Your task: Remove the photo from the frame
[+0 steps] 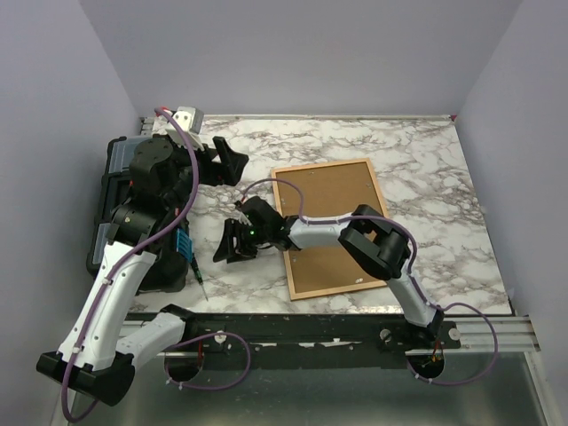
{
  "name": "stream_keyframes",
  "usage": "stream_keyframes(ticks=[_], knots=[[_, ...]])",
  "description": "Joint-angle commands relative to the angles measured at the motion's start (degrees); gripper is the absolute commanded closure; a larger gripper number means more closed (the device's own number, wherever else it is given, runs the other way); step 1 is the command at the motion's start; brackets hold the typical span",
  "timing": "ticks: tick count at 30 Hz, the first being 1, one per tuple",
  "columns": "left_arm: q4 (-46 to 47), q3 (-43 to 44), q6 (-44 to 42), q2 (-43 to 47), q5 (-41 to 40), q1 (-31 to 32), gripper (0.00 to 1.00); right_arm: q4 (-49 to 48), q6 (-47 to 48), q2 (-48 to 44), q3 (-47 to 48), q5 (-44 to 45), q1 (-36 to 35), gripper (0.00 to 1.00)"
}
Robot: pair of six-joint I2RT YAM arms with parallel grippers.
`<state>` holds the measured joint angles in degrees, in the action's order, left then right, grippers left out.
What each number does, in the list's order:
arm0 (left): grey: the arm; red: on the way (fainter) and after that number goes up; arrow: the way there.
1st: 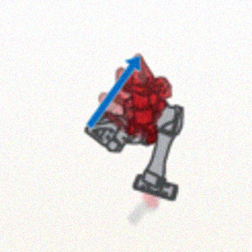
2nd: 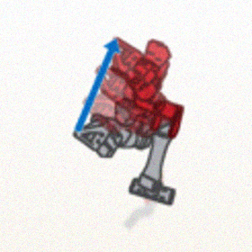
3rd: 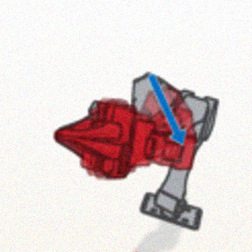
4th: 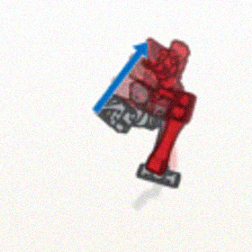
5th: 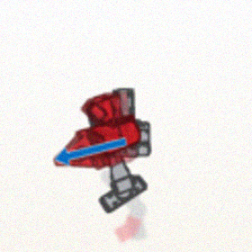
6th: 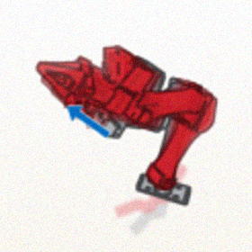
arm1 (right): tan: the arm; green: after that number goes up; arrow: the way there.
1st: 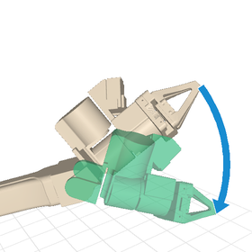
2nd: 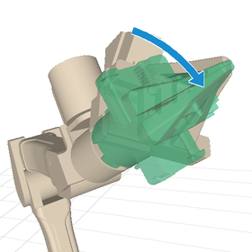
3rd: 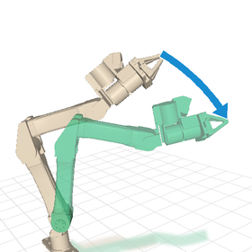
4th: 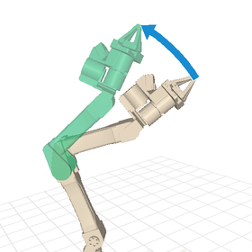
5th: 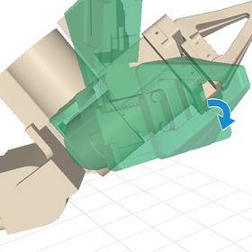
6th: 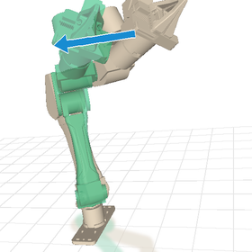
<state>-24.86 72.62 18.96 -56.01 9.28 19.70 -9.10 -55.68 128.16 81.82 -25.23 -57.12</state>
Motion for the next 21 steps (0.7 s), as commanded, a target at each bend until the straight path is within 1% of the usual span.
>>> stream_keyframes(ticks=[1, 3, 6, 10, 14, 16, 17, 19, 21], knots=[[1.5, -0.3, 0.5, -0.1, 1.6, -0.5, 0.2, 10.6, 5.8, 1.0, -2.9, 10.7, -0.6, 0.37], [1.5, -0.3, 0.6, -0.1, 1.7, -0.5, 0.2, 9.7, 7.7, -0.5, -3.4, 10.7, -1.0, 0.34], [1.6, -0.4, 0.6, -0.1, 1.6, -0.5, 0.2, 9.9, 11.9, -3.5, -3.8, 11.6, -1.6, 0.32], [1.5, -0.4, 0.6, -0.1, 1.0, -0.6, 0.2, 11.5, 16.1, -10.1, -6.8, 15.5, -2.6, 0.28], [1.6, -0.6, 0.6, 0.1, 0.3, -0.6, 0.2, 15.9, 17.3, -16.8, -10.8, 20.5, -3.6, 0.27], [1.5, -0.6, 1.0, -0.1, -0.4, -0.6, 0.19, 19.8, 16.3, -20.2, -12.7, 25.7, -4.8, 0.27], [1.2, -0.5, 1.4, -0.3, -0.7, -0.8, 0.2, 22.1, 15.0, -21.5, -13.7, 30.1, -5.3, 0.28], [0.9, -0.3, 2.3, -0.9, -1.4, -1.1, 0.19, 28.6, 11.4, -23.7, -14.6, 39.5, -6.7, 0.33], [0.5, -0.1, 3.4, -1.5, -1.3, -1.7, 0.19, 36.1, 7.4, -24.6, -14.4, 47.3, -8.5, 0.34]])
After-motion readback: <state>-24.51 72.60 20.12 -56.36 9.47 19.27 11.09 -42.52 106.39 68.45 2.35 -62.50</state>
